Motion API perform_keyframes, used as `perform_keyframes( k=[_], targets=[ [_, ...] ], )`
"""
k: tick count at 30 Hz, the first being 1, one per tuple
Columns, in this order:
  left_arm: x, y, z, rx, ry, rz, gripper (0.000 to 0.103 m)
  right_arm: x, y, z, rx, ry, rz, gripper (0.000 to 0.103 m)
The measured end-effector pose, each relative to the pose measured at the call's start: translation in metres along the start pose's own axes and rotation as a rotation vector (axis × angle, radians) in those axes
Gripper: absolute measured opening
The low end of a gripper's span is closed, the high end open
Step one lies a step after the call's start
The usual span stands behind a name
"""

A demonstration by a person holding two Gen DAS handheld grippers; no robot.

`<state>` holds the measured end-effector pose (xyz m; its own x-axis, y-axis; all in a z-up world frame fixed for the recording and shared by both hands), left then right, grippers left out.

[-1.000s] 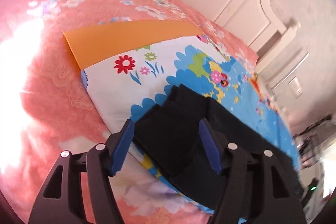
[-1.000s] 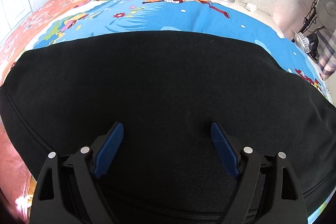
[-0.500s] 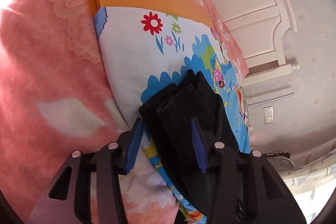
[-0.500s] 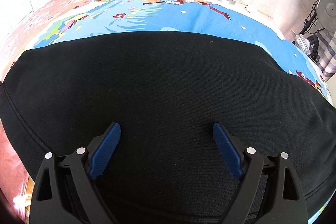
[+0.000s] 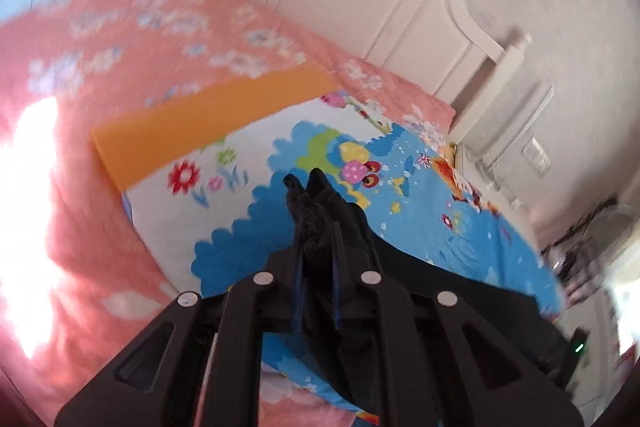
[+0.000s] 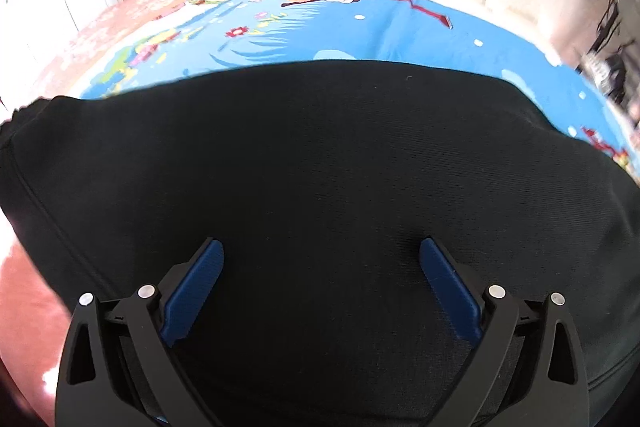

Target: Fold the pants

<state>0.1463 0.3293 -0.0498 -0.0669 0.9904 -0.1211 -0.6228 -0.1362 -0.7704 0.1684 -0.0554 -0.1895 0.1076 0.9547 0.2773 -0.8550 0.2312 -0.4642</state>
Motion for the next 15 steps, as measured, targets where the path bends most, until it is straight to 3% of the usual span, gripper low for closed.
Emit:
perform_keyframes(
  k=[3, 5, 7, 10, 13, 15],
  targets=[
    [-0.101, -0.019, 0.035, -0.075, -0.148, -0.406, 0.011, -0.010, -0.013, 0.021, 0.046, -0.147, -0.153, 0.096],
    [-0.170, -0.009, 0.046, -0.119, -0.185, -0.623, 0.011, -0.022, -0.023, 0.033, 0.068, -0.208, -0.242, 0.096],
    [-0.250, 0.027, 0.047, -0.156, -0.174, -0.835, 0.011, -0.034, -0.034, 0.045, 0.073, -0.284, -0.327, 0.097],
    [-0.329, 0.101, 0.027, -0.173, -0.161, -1.098, 0.011, -0.048, -0.043, 0.055, 0.105, -0.396, -0.443, 0.097],
    [-0.358, 0.172, -0.001, -0.107, -0.104, -1.238, 0.011, -0.053, -0.040, 0.054, 0.144, -0.435, -0.469, 0.097],
    [-0.357, 0.192, -0.011, -0.105, -0.141, -1.270, 0.015, -0.049, -0.037, 0.052, 0.171, -0.458, -0.467, 0.097]
  ],
)
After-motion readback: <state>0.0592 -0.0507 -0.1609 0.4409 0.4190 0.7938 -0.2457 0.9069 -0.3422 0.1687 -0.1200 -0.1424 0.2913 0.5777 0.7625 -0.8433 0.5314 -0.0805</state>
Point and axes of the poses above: each gripper's, at about its wrist camera, not at the fingertips, and z roughly against the way its jaws point, x to its left, y to its underside, the point moved 10 cm from there along -z, roughly the way its jaws point, and after that the axes turned 15 degrees about -z, right-handed, at the moved point
